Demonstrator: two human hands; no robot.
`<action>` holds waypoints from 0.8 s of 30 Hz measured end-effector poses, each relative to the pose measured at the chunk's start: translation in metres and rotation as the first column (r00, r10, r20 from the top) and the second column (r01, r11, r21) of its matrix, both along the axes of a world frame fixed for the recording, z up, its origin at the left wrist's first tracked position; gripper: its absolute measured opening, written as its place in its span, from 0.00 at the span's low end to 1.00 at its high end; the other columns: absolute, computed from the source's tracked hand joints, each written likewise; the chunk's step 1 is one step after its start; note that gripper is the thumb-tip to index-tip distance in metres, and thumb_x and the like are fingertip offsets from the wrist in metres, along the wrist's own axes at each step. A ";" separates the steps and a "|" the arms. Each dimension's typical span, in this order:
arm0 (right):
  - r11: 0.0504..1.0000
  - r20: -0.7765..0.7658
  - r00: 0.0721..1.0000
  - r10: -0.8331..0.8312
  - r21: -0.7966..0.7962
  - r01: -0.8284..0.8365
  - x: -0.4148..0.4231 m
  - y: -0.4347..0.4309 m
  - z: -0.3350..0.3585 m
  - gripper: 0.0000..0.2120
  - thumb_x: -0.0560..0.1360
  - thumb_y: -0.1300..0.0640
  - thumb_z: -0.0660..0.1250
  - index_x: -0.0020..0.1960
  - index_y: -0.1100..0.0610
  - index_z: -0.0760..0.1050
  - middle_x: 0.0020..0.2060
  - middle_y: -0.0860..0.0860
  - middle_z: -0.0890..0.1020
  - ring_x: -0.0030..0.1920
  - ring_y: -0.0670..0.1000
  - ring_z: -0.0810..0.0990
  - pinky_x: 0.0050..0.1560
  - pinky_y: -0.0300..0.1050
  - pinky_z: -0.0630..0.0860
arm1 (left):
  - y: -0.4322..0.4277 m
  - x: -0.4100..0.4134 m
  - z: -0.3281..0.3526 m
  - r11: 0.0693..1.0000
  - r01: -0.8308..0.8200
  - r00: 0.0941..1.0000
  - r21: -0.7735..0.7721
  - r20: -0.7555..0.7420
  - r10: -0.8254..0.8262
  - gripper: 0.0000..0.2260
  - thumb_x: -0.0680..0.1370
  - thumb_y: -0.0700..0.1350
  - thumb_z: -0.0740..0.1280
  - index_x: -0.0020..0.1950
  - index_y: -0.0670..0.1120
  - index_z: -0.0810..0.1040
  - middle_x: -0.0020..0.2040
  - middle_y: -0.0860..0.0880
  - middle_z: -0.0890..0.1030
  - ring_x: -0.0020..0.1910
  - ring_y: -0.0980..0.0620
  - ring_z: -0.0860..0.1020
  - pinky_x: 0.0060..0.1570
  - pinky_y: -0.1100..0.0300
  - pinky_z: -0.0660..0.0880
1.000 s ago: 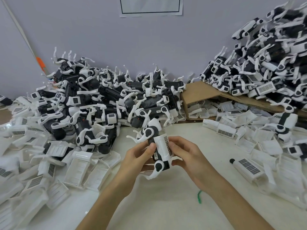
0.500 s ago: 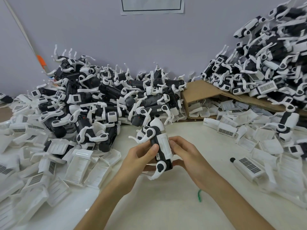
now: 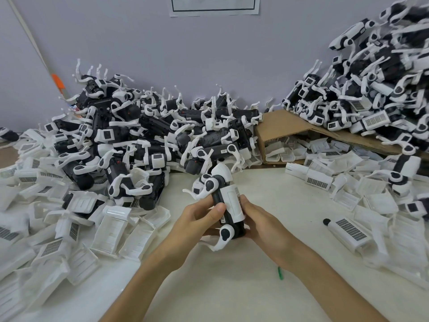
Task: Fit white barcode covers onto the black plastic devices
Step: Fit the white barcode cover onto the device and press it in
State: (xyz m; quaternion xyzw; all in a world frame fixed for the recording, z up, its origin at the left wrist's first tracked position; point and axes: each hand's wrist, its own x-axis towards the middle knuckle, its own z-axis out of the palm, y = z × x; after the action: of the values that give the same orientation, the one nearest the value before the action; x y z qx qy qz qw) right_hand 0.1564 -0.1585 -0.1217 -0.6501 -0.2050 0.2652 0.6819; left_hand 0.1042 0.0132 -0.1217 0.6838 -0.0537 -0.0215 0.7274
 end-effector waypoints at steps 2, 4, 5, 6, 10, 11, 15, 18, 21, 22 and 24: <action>0.999 0.013 1.000 0.023 0.032 -0.024 0.000 0.000 0.000 0.26 0.78 0.38 0.52 0.67 0.47 0.77 0.61 0.49 0.83 0.64 0.50 0.80 0.66 0.56 0.76 | 0.000 0.000 -0.001 0.999 0.015 1.000 -0.031 -0.002 -0.015 0.17 0.83 0.54 0.61 0.64 0.45 0.79 0.58 0.42 0.84 0.58 0.42 0.83 0.60 0.51 0.79; 0.997 0.040 0.998 0.037 0.059 -0.040 0.000 0.000 0.002 0.24 0.79 0.39 0.52 0.67 0.47 0.77 0.61 0.50 0.83 0.63 0.50 0.80 0.65 0.54 0.77 | -0.001 0.002 -0.001 0.999 -0.003 1.000 -0.034 -0.009 0.002 0.20 0.82 0.55 0.58 0.64 0.44 0.79 0.57 0.42 0.85 0.57 0.44 0.84 0.57 0.55 0.80; 0.997 0.057 0.998 0.034 0.068 -0.038 0.000 0.000 0.002 0.24 0.80 0.40 0.53 0.67 0.48 0.77 0.61 0.50 0.83 0.63 0.51 0.80 0.64 0.53 0.77 | -0.002 0.002 0.000 1.000 -0.024 1.000 -0.019 -0.003 0.024 0.21 0.82 0.56 0.57 0.63 0.44 0.80 0.55 0.44 0.85 0.54 0.48 0.84 0.54 0.59 0.80; 0.997 0.076 0.997 0.024 0.073 -0.029 -0.001 0.001 0.001 0.23 0.80 0.41 0.54 0.68 0.49 0.76 0.61 0.51 0.83 0.63 0.52 0.80 0.64 0.52 0.77 | -0.004 0.003 0.001 0.998 -0.056 0.998 0.009 0.017 0.056 0.22 0.81 0.56 0.56 0.61 0.44 0.82 0.53 0.46 0.86 0.50 0.53 0.85 0.49 0.65 0.79; 0.994 0.157 0.984 -0.086 0.080 0.074 -0.002 0.004 0.000 0.23 0.76 0.45 0.62 0.66 0.57 0.75 0.59 0.53 0.83 0.62 0.53 0.81 0.64 0.49 0.76 | -0.004 0.004 0.002 0.965 -0.222 0.966 0.141 0.169 0.198 0.20 0.81 0.56 0.56 0.55 0.49 0.85 0.48 0.49 0.87 0.48 0.57 0.83 0.48 0.69 0.74; 0.992 0.181 0.978 -0.105 0.090 0.090 -0.002 0.005 0.000 0.23 0.75 0.46 0.63 0.65 0.58 0.75 0.57 0.53 0.84 0.60 0.50 0.82 0.60 0.46 0.78 | -0.003 0.003 0.003 0.965 -0.218 0.963 0.142 0.193 0.189 0.19 0.83 0.56 0.56 0.57 0.49 0.84 0.49 0.50 0.87 0.51 0.57 0.83 0.49 0.70 0.74; 0.972 0.224 0.958 -0.178 0.189 0.136 -0.004 0.007 0.002 0.20 0.75 0.51 0.63 0.60 0.64 0.75 0.47 0.52 0.85 0.45 0.43 0.84 0.42 0.33 0.77 | -0.003 0.002 0.005 0.981 -0.116 0.970 0.158 0.231 0.078 0.15 0.81 0.49 0.64 0.65 0.47 0.79 0.57 0.49 0.85 0.57 0.52 0.83 0.57 0.55 0.79; 0.966 0.210 0.959 -0.188 0.218 0.142 -0.003 0.006 0.002 0.20 0.75 0.52 0.64 0.60 0.65 0.75 0.49 0.55 0.86 0.48 0.51 0.86 0.43 0.37 0.79 | -0.007 0.002 0.005 0.979 -0.101 0.968 0.178 0.246 0.055 0.18 0.79 0.46 0.67 0.69 0.47 0.75 0.61 0.48 0.84 0.59 0.47 0.83 0.62 0.39 0.76; 0.967 0.233 0.949 -0.210 0.192 0.167 -0.002 0.007 0.000 0.19 0.75 0.51 0.65 0.60 0.63 0.76 0.48 0.52 0.87 0.48 0.50 0.86 0.44 0.38 0.80 | -0.006 0.002 0.003 0.985 -0.089 0.970 0.148 0.239 0.052 0.17 0.80 0.46 0.66 0.69 0.46 0.75 0.60 0.46 0.84 0.58 0.45 0.83 0.60 0.39 0.77; 0.968 0.250 0.943 -0.218 0.178 0.177 -0.002 0.007 0.000 0.19 0.75 0.50 0.65 0.60 0.62 0.77 0.49 0.51 0.87 0.49 0.50 0.86 0.45 0.39 0.79 | -0.007 0.002 0.002 0.986 -0.085 0.969 0.144 0.241 0.048 0.17 0.80 0.46 0.65 0.69 0.46 0.75 0.60 0.46 0.84 0.58 0.45 0.83 0.60 0.42 0.78; 0.967 0.268 0.935 -0.233 0.168 0.193 -0.002 0.007 -0.001 0.18 0.75 0.50 0.65 0.59 0.60 0.78 0.50 0.51 0.87 0.51 0.50 0.86 0.47 0.39 0.79 | -0.007 0.002 0.001 0.986 -0.079 0.968 0.146 0.248 0.041 0.17 0.81 0.46 0.64 0.69 0.46 0.74 0.60 0.46 0.84 0.58 0.46 0.83 0.58 0.50 0.79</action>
State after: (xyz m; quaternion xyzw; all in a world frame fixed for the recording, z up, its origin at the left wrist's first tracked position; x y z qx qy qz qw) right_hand 0.1546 -0.1517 -0.1230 -0.6507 -0.2474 0.0780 0.7137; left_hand 0.1062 0.0061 -0.1211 0.7370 -0.1203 0.0809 0.6602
